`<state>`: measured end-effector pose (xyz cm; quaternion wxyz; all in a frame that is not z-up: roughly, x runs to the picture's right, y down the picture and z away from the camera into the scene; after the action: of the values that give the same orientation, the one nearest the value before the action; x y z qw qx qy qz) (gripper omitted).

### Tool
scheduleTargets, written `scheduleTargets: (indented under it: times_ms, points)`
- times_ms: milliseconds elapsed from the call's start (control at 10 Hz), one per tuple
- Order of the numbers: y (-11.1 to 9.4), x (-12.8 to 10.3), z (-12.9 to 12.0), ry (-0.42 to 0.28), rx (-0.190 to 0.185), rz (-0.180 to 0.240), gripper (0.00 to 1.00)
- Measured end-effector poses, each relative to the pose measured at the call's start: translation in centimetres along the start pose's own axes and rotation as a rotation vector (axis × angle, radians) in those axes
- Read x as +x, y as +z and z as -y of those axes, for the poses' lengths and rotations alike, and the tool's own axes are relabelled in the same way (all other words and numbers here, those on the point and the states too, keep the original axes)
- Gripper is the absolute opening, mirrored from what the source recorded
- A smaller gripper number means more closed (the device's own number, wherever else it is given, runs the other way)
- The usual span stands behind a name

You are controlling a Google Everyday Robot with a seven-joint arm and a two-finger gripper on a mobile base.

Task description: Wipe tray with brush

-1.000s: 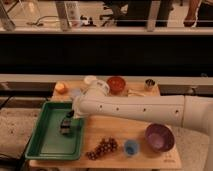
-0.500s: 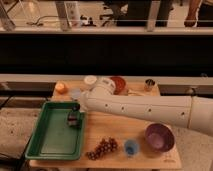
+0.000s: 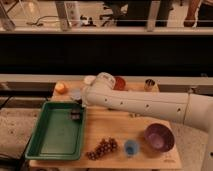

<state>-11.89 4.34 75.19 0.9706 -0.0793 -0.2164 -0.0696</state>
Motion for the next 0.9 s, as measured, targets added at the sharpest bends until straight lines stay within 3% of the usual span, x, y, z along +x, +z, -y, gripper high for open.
scheduleTargets:
  times_ms: [400, 900]
  points:
    - [1.2, -1.1, 1.4, -0.018, 0.004, 0.013, 0.0]
    - [3.0, -5.0, 2.2, -0.043, -0.015, 0.064, 0.0]
